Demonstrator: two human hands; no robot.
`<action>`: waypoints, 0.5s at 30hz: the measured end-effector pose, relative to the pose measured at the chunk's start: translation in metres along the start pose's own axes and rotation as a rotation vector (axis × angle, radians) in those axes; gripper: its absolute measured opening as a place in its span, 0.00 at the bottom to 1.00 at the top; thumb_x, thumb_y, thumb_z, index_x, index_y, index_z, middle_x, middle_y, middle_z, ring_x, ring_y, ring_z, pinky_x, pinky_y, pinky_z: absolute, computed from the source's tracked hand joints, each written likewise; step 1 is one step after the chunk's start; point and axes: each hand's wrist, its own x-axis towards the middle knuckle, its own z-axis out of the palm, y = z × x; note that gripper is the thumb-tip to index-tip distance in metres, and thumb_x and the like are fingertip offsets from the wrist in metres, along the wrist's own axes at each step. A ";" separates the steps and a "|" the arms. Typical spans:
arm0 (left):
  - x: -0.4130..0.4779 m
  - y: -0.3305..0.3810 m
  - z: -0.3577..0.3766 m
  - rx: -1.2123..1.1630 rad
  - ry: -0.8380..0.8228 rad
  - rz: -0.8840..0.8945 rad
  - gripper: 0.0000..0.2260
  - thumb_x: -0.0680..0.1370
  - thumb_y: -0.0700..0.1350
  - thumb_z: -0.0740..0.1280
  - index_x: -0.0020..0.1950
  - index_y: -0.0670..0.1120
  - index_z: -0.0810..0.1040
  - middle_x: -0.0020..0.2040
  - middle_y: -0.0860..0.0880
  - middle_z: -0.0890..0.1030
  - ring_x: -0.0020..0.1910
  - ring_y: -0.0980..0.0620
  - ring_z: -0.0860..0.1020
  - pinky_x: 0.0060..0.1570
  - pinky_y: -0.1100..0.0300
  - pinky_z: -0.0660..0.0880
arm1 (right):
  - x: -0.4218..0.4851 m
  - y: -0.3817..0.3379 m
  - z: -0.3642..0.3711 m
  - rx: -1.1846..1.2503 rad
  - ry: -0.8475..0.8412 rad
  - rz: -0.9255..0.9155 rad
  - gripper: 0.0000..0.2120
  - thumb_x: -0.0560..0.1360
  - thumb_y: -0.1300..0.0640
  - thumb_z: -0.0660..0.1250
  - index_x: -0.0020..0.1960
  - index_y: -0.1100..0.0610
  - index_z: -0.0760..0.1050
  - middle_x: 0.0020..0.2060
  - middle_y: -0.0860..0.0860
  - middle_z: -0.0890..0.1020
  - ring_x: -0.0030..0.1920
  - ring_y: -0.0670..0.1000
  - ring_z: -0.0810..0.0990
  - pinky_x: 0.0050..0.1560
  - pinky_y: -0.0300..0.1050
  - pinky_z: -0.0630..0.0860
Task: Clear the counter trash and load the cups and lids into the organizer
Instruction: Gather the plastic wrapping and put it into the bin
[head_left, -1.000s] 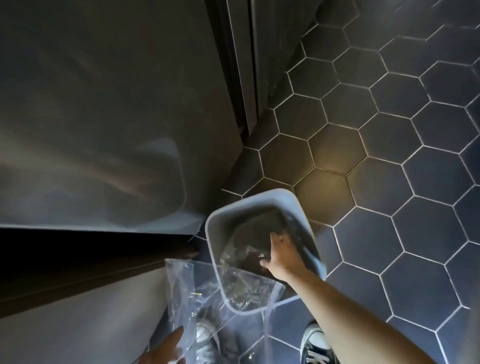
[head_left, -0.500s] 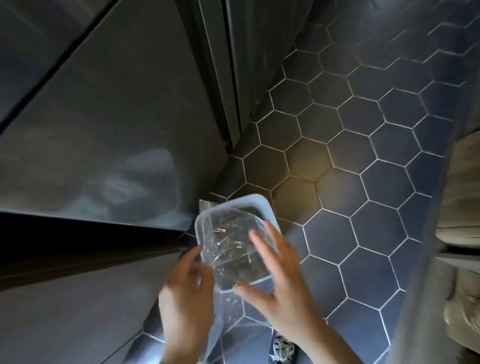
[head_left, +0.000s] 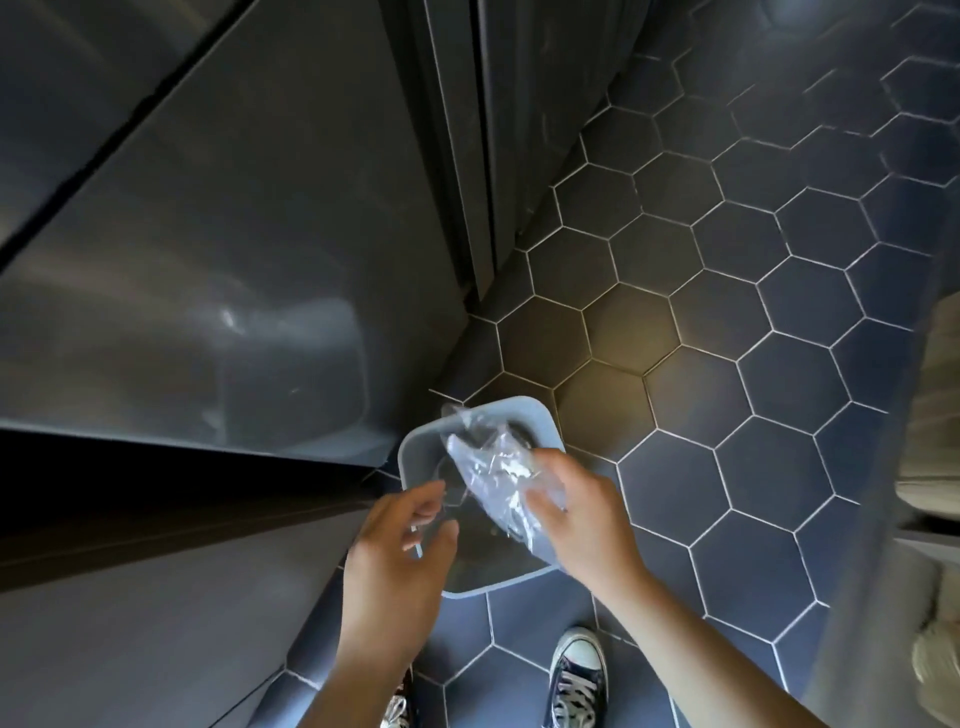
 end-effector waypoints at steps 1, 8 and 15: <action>0.001 -0.014 0.000 0.151 0.009 0.070 0.17 0.74 0.40 0.73 0.56 0.60 0.81 0.55 0.59 0.82 0.53 0.56 0.82 0.53 0.60 0.74 | 0.006 0.007 0.009 0.021 0.017 0.003 0.16 0.73 0.60 0.72 0.60 0.51 0.79 0.50 0.46 0.86 0.48 0.50 0.84 0.48 0.35 0.74; 0.022 -0.098 0.032 0.980 -0.302 0.260 0.37 0.66 0.58 0.78 0.72 0.46 0.76 0.71 0.36 0.74 0.71 0.35 0.73 0.66 0.40 0.74 | 0.039 0.082 0.114 -0.440 -0.263 -0.020 0.22 0.78 0.64 0.62 0.70 0.50 0.68 0.64 0.53 0.77 0.56 0.56 0.82 0.53 0.47 0.79; 0.052 -0.157 0.066 1.075 -0.331 0.329 0.42 0.64 0.67 0.76 0.69 0.41 0.78 0.71 0.33 0.74 0.71 0.34 0.73 0.63 0.40 0.77 | 0.051 0.145 0.174 -0.780 -0.497 0.056 0.24 0.80 0.58 0.58 0.75 0.56 0.61 0.70 0.61 0.66 0.67 0.64 0.70 0.61 0.59 0.75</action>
